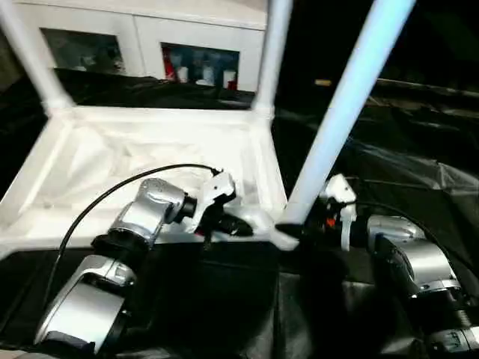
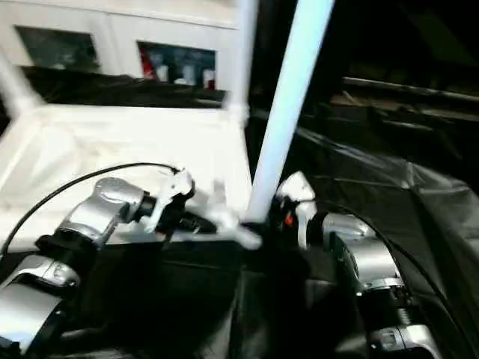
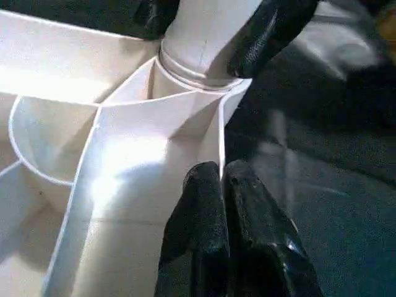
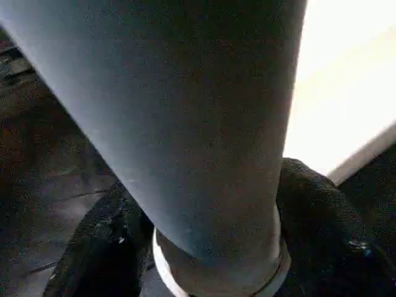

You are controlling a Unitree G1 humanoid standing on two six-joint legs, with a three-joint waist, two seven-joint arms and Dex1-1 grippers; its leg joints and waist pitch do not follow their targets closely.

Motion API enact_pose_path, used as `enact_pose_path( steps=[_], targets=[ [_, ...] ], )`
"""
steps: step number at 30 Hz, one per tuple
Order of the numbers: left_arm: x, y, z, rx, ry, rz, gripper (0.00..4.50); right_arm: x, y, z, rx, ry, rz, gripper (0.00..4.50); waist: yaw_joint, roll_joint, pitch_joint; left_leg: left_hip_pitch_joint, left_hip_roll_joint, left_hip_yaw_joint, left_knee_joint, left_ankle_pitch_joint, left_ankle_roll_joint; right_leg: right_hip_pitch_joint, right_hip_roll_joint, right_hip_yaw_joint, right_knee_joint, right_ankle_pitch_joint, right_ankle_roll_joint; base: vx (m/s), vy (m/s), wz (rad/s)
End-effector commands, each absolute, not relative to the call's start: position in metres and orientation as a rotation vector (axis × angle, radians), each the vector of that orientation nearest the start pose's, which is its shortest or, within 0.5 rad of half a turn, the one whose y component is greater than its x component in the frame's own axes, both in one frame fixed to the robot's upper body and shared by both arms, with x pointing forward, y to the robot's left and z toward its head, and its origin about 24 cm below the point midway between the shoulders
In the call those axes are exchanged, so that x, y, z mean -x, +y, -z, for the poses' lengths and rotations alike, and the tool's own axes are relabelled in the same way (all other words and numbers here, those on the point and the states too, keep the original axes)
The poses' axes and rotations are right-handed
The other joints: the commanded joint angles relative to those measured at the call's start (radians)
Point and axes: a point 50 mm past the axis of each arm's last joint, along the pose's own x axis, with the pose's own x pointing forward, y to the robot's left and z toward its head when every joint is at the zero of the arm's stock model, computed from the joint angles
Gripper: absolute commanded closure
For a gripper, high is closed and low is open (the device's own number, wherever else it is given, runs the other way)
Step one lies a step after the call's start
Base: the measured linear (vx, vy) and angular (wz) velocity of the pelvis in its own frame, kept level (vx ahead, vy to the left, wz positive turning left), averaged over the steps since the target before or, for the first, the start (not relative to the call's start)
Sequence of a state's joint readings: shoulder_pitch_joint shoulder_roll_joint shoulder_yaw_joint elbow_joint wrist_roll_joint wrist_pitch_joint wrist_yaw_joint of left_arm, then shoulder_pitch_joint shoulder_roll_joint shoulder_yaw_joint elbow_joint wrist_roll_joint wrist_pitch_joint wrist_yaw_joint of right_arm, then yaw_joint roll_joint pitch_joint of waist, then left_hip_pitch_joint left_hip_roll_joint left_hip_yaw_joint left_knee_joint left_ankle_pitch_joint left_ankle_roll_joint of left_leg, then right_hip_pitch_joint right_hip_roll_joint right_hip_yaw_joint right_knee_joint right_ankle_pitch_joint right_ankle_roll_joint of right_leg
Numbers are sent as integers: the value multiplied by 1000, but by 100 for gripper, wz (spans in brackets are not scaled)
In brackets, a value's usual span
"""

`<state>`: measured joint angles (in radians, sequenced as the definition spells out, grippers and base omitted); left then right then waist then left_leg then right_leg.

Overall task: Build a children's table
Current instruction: Rotate leg to tighten

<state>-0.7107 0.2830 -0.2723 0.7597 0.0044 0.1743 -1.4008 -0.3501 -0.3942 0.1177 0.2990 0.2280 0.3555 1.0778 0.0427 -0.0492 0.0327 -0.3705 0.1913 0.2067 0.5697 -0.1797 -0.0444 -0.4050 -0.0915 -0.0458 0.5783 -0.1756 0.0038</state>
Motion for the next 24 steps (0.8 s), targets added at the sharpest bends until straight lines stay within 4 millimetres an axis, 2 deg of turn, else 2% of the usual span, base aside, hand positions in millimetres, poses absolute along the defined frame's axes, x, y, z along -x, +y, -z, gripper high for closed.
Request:
enact_pose_path(
  steps=[1,4,6,8,9,11,13,14,15,17,18,19,20,23,24],
  targets=[
    [-319,103,-57,-212,529,1580,450,-279,-154,-41,-1,440,-1181,159,6,0,-54,18,47,-12,-52,-114,106,50,-48,30,-33,13,-306,0,0,0],
    [-317,106,-55,-225,547,1584,450,-275,-152,-41,-8,451,-1220,159,14,1,-50,21,49,-10,-55,-164,79,48,-50,32,-40,-67,-292,0,0,0],
    [-317,107,-56,-231,534,1577,450,-273,-150,-39,-11,456,-1234,185,19,1,-49,22,50,-12,-58,-193,55,46,-52,33,-46,-131,-271,0,0,0],
    [-318,107,-56,-238,520,1561,450,-272,-149,-39,-16,459,-1239,199,18,0,-48,21,48,-14,-59,-207,41,45,-52,34,-48,-156,-260,0,0,0],
    [-321,106,-56,-249,503,1533,450,-272,-148,-38,-22,460,-1229,199,18,1,-48,21,48,-15,-60,-213,37,45,-53,34,-49,-166,-257,0,0,0],
    [-324,104,-57,-260,471,1482,450,-272,-147,-35,-33,466,-1206,203,15,-7,-48,21,47,-16,-60,-224,31,43,-53,35,-53,-193,-242,0,0,0],
    [-329,103,-57,-255,452,1421,450,-274,-146,-31,-40,471,-1160,206,15,-4,-47,24,47,-17,-60,-235,26,38,-55,36,-56,-213,-236,0,0,0],
    [-335,99,-57,-247,428,1325,450,-280,-144,-23,-62,493,-1037,206,13,-9,-45,22,45,-18,-61,-242,22,38,-54,36,-57,-237,-227,0,0,0],
    [-338,97,-56,-240,422,1272,450,-283,-142,-18,-70,500,-965,211,10,-7,-44,23,44,-18,-63,-262,9,33,-55,36,-62,-279,-218,0,0,0],
    [-339,95,-56,-236,420,1251,450,-284,-141,-16,-72,501,-937,217,6,-8,-43,24,43,-23,-67,-294,-12,33,-56,34,-70,-350,-190,0,0,0],
    [-341,85,-53,-210,417,1202,450,-288,-137,-8,-81,510,-819,224,6,-4,-43,24,43,-25,-67,-302,-15,34,-56,34,-71,-366,-175,0,0,0],
    [-341,83,-53,-204,417,1190,450,-289,-136,-7,-83,511,-798,229,3,1,-43,24,44,-25,-68,-303,-20,31,-55,37,-71,-357,-175,0,0,0],
    [-342,73,-50,-184,418,1148,450,-293,-133,-2,-94,516,-709,233,-6,-3,-42,24,41,-28,-71,-338,-35,29,-54,33,-75,-383,-170,0,0,0],
    [-342,56,-48,-180,416,1103,450,-301,-128,4,-119,532,-531,237,-15,1,-41,29,38,-29,-70,-376,-41,23,-52,33,-84,-431,-156,0,0,0],
    [-340,44,-47,-177,412,1100,450,-307,-123,6,-140,531,-432,239,-17,0,-41,28,37,-31,-70,-385,-38,24,-53,32,-87,-455,-146,0,0,0]
  ],
)
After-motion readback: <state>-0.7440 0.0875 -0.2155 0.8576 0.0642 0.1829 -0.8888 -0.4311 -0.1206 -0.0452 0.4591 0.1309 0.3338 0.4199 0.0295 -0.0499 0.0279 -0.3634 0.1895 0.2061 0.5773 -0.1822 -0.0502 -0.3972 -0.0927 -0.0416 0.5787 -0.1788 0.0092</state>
